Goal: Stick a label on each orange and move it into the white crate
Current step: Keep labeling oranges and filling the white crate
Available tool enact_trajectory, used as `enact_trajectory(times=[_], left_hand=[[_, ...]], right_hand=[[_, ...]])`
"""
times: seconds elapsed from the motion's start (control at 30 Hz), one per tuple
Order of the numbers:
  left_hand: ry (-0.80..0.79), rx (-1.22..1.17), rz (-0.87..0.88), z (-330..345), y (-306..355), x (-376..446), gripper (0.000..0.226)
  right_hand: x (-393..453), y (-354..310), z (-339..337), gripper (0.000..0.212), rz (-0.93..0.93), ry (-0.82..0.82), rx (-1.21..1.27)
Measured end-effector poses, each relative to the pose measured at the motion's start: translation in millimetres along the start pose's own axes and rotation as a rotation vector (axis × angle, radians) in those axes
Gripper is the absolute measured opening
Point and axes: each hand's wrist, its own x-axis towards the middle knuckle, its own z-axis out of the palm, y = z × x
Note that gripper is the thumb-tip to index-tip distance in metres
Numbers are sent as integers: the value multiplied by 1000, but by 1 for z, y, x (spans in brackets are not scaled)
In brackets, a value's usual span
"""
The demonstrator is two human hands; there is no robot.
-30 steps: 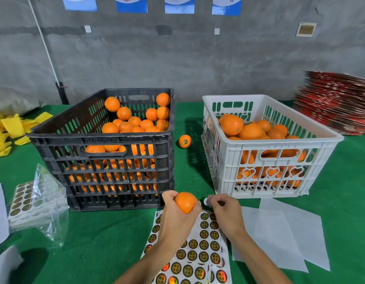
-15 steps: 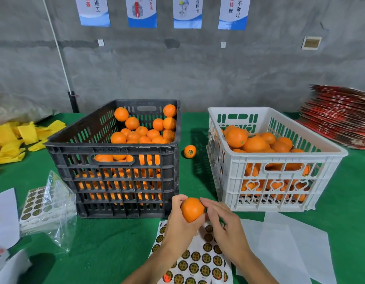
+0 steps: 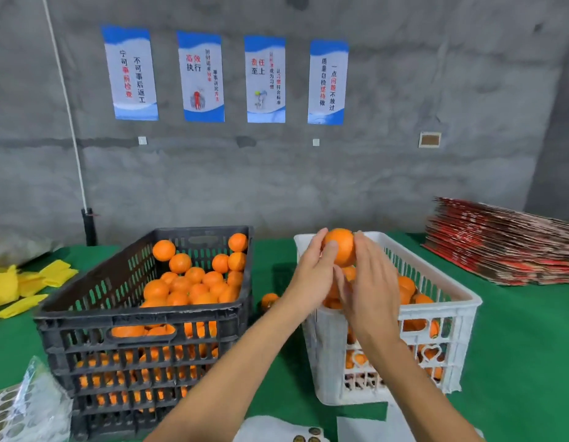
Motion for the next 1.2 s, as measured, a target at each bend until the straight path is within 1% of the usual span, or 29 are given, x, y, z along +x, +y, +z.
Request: enact_trajectory(times=[0.07, 0.13, 0.2, 0.27, 0.33, 0.4, 0.43, 0.47, 0.5, 0.53, 0.57, 0.6, 0.63, 0.67, 0.7, 0.77, 0.83, 0.9, 0.97, 1.03, 1.13, 1.2], left_hand=[[-89, 174, 25, 12, 24, 19, 51], [-142, 305, 58, 13, 36, 31, 49], [-89, 421, 100, -2, 37, 37, 44], [-5, 488, 110, -33, 30, 43, 38], [74, 506, 49, -76, 19, 45, 35], [154, 575, -45, -122, 7, 41, 30], [162, 656, -103, -145, 2, 36, 27], [111, 760, -179, -166, -4, 30, 24], [-4, 877, -277, -185, -9, 24, 22], [-166, 1001, -408, -200, -12, 16, 24], [-319, 1154, -557, -211, -14, 8, 33], [-417, 1306, -691, -220, -17, 1, 44], [-449, 1426, -771, -227, -23, -2, 57], [-434, 1506, -793, -230, -29, -3, 64], [-422, 1554, -780, -229, -32, -1, 64], [-360, 1521, -755, -223, -36, 4, 62], [-300, 1457, -793, -216, -39, 9, 57], [-268, 1457, -815, -215, -43, 13, 51], [-267, 1486, -805, -218, -43, 12, 51], [-253, 1531, -797, -220, -42, 11, 58], [-269, 1611, -772, -220, -44, 10, 56], [-289, 1598, -786, -219, -41, 9, 57]], right_hand=[[18, 17, -5, 61, 57, -1, -92], [27, 24, -5, 58, 61, -61, -167], [30, 20, 0, 55, -20, -78, -155], [31, 4, 14, 51, -142, -78, -40], [31, -23, 33, 44, -228, -107, 139], [33, -55, 53, 40, -229, -177, 339], [34, -72, 64, 38, -210, -233, 428], [35, -90, 73, 36, -182, -308, 501], [36, -106, 83, 35, -149, -389, 552], [37, -121, 91, 35, -113, -462, 584], [37, -134, 100, 35, -76, -531, 610], [37, -144, 107, 36, -40, -605, 634], [36, -151, 112, 38, -11, -684, 649], [34, -154, 117, 39, 10, -756, 640], [33, -154, 121, 41, 17, -808, 605], [34, -149, 126, 39, -1, -861, 528], [35, -145, 128, 36, -14, -889, 502], [35, -144, 129, 34, 0, -888, 505], [33, -144, 129, 33, 6, -883, 511], [33, -144, 129, 32, 13, -867, 518], [32, -146, 128, 29, 28, -855, 509], [32, -146, 127, 27, 39, -849, 509]])
